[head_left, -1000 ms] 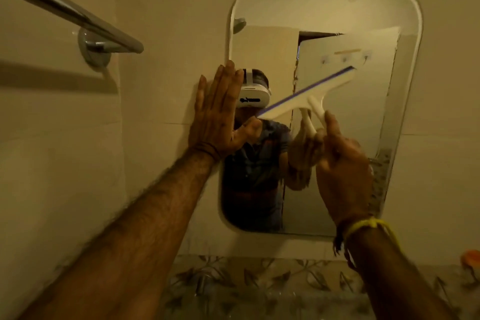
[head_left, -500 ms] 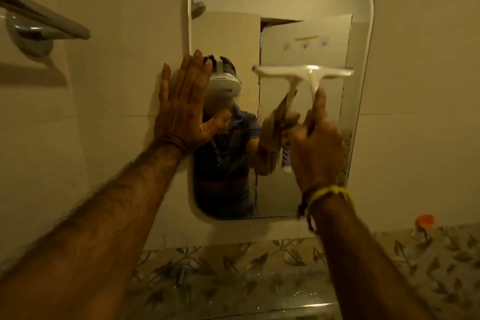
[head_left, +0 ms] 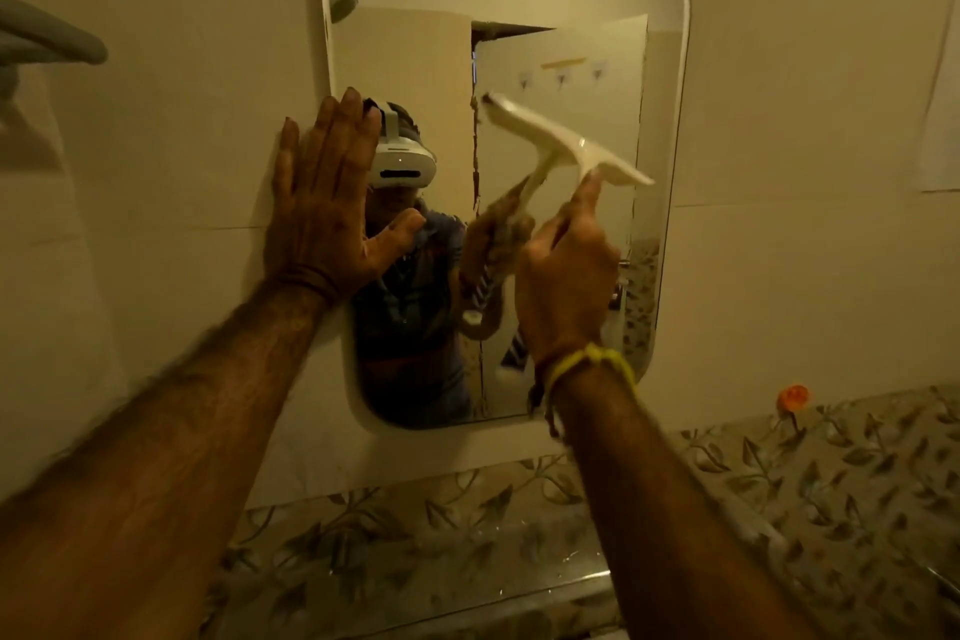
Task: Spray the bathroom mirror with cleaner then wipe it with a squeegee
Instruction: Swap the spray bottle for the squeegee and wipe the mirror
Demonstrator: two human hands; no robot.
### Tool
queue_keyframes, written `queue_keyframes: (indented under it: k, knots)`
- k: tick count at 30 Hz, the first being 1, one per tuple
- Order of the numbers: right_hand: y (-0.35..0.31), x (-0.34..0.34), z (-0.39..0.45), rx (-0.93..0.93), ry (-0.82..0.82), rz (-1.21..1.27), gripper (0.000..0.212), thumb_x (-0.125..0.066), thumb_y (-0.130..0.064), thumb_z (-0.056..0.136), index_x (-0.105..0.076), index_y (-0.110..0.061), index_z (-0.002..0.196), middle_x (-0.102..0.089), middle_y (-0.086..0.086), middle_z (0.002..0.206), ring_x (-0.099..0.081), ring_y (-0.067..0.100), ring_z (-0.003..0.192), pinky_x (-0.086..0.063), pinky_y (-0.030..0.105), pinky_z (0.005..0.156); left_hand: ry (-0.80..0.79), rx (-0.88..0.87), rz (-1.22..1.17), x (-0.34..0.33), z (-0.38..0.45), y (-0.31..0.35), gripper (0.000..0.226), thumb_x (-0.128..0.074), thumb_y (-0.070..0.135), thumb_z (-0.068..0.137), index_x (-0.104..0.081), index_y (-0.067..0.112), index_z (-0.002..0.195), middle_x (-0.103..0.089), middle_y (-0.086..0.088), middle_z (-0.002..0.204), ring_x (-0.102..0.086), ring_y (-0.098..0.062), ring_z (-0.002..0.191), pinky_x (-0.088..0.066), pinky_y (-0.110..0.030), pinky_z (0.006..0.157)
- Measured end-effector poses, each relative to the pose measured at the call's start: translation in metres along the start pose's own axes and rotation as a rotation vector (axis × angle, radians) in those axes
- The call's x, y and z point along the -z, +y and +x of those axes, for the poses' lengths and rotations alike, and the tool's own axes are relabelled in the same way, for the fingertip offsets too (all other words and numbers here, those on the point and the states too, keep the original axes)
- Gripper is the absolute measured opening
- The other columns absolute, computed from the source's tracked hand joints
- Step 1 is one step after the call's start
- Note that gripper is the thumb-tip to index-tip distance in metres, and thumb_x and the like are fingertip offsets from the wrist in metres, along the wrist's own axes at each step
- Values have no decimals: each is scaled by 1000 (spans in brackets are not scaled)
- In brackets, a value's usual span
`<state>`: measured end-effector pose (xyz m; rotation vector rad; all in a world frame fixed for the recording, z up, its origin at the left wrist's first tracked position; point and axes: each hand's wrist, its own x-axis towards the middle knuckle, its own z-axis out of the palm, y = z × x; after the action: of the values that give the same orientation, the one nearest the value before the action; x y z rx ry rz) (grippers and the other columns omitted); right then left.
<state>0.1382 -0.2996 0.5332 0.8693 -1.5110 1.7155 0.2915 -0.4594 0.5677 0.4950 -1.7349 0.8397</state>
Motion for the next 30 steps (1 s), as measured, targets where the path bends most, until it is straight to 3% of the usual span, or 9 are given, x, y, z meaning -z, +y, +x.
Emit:
queue_keyframes:
  k: [3, 5, 7, 12, 16, 18, 20, 25, 30]
  knots:
    - [-13, -3, 53, -102, 115, 46, 48, -43, -13, 99, -39, -2, 145, -34, -20, 56, -48, -1, 39, -30, -4, 39, -2, 3, -5, 1, 0, -1, 89, -40, 67, 97, -22, 6, 160, -16, -16, 167, -13, -32, 156, -10, -61, 124]
    - [-15, -6, 62, -148, 137, 1, 48, -44, -13, 98, -41, -3, 145, -34, -20, 58, -33, -4, 37, -27, -7, 42, -3, 5, -12, 2, 0, 0, 89, -40, 67, 97, -22, 6, 160, -16, -16, 167, -13, -32, 156, -10, -61, 124]
    - [-16, -5, 29, -118, 120, -5, 48, -44, -13, 98, -40, -2, 145, -32, -20, 56, -30, -7, 39, -30, -4, 41, 5, 6, -31, 2, -1, 0, 89, -40, 67, 97, -22, 6, 160, -17, -17, 167, -14, -32, 156, -10, -61, 124]
    - [-12, 5, -56, 6, -120, 6, 56, -40, -21, 101, -22, -12, 153, -49, -10, 61, -51, 3, 48, -45, 10, 47, 21, 31, -20, -1, -3, -1, 83, -40, 60, 100, -21, 6, 160, -17, -17, 167, -13, -32, 156, -8, -56, 126]
    - [-19, -1, 13, -99, 61, 76, 48, -44, -12, 99, -38, 0, 145, -34, -18, 53, -51, -18, 50, -32, -2, 37, 33, 97, -44, -7, -39, 11, 76, -43, 50, 103, -23, 3, 159, -21, -21, 166, -17, -35, 155, -10, -58, 125]
    - [-19, -3, 20, -107, 98, 38, 48, -45, -12, 97, -41, 2, 143, -30, -20, 53, -43, -1, 35, -31, -4, 40, 27, 100, -33, -9, -50, 13, 76, -45, 49, 102, -23, 3, 158, -21, -22, 165, -18, -36, 155, -12, -60, 124]
    - [-14, -2, -10, -77, 29, 19, 51, -43, -16, 99, -35, -2, 147, -33, -17, 53, -35, -2, 37, -37, 3, 39, 13, 116, -25, -10, -50, 11, 77, -43, 51, 102, -21, 4, 159, -19, -22, 166, -16, -35, 155, -11, -59, 125]
    - [-5, 10, -74, 29, -221, 30, 57, -42, -17, 100, -22, -12, 153, -65, 7, 79, -59, 16, 63, -58, 33, 61, 73, 116, -83, -11, -50, 9, 81, -51, 49, 99, -23, 1, 158, -21, -23, 165, -17, -36, 155, -12, -58, 125]
    - [-39, -13, 0, 294, -219, -18, 62, -51, -14, 94, -28, -17, 152, -51, -6, 68, -48, 9, 56, -46, 24, 51, 135, 141, -150, -11, -50, 12, 86, -52, 53, 96, -18, 2, 157, -24, -27, 162, -21, -37, 153, -15, -53, 126]
